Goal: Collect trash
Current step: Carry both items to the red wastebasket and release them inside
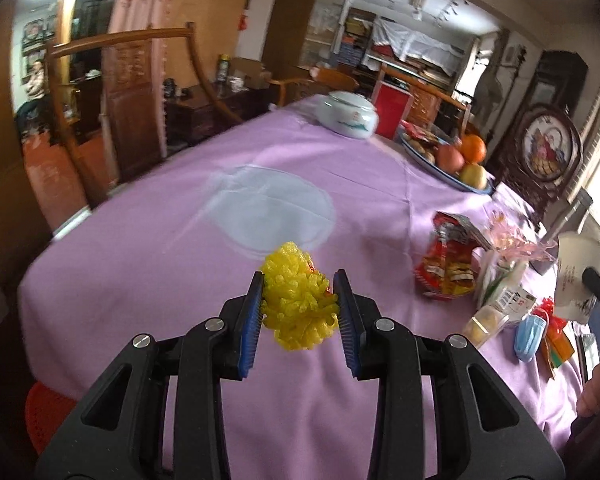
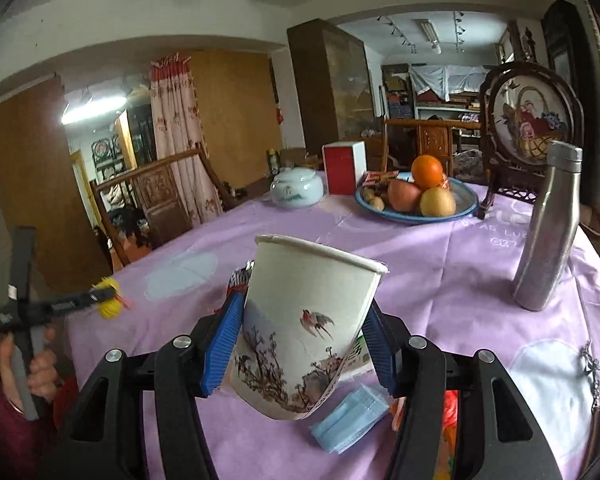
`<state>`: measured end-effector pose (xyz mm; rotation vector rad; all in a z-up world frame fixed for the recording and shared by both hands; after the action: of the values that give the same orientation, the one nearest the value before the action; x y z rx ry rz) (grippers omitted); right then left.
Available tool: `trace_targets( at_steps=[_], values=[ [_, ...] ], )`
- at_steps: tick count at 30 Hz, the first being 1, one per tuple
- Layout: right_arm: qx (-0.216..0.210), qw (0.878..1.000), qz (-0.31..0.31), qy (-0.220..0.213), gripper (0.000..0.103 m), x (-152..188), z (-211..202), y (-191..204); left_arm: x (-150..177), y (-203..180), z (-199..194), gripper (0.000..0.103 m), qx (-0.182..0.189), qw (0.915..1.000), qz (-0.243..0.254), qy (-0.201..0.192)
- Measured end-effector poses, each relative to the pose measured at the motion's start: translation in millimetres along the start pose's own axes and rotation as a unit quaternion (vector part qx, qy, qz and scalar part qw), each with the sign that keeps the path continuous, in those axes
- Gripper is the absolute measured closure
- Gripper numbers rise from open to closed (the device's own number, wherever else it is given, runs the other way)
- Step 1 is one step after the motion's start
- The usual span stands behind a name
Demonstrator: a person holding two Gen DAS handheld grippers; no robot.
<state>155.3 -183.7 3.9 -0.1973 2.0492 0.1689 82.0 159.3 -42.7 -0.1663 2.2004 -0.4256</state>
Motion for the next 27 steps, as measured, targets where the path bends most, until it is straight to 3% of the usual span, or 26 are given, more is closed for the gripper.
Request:
trace_targets(
  at_steps=[5, 9, 15, 18, 19, 21, 24, 27],
  values=[
    [-0.004, 1.000, -0.007, -0.006, 0.045, 1.3, -3.4, 6.2, 6.3, 38.4, -45.3, 0.068, -0.042, 0.9982, -0.030, -0.029],
    [-0.003, 1.000, -0.011, -0.001, 0.045, 3.2, -1.0, 9.3, 23.0, 81.8, -81.8, 0.068, -0.097, 0.9927, -0.061, -0.038],
    [-0.013, 1.000, -0.019, 0.001, 0.045, 5.5, -0.1, 23.5, 87.2, 161.4, -118.6, 0.067, -0.175, 0.9736, -0.146, -0.010],
    [-0.029, 0.999, -0.015, 0.006, 0.045, 6.0, -0.4, 38.1, 123.0, 198.9, -117.8, 0.065, -0.217, 0.9590, -0.182, 0.016],
    [-0.034, 0.999, -0.015, 0.007, 0.045, 5.3, -0.3, 42.4, 135.1, 212.1, -116.8, 0.062, -0.231, 0.9520, -0.199, 0.027],
    [-0.051, 0.998, -0.017, 0.009, 0.045, 3.4, -1.4, 61.0, 147.8, 228.3, -120.1, 0.041, -0.232, 0.9441, -0.232, 0.029],
    [-0.084, 0.996, -0.029, 0.009, 0.045, -0.6, -5.6, 94.9, 148.0, 238.9, -137.4, 0.023, -0.225, 0.9415, -0.251, -0.002],
    [-0.123, 0.991, -0.054, 0.014, 0.045, 0.3, -9.2, 139.1, 144.4, 243.5, -158.5, 0.013, -0.248, 0.9374, -0.242, -0.031]
  ],
)
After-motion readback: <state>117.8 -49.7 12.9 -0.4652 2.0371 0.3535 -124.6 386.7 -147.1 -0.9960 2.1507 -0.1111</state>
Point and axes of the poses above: each gripper's, at about its wrist camera, not at the fingertips, and z roughly the way its jaws point, y to its left, x to its underside, the point moved 4 cm from there along z, roughly the way its jaws point, and after that the axes turned 13 degrees about x, right-handed, at the moved point
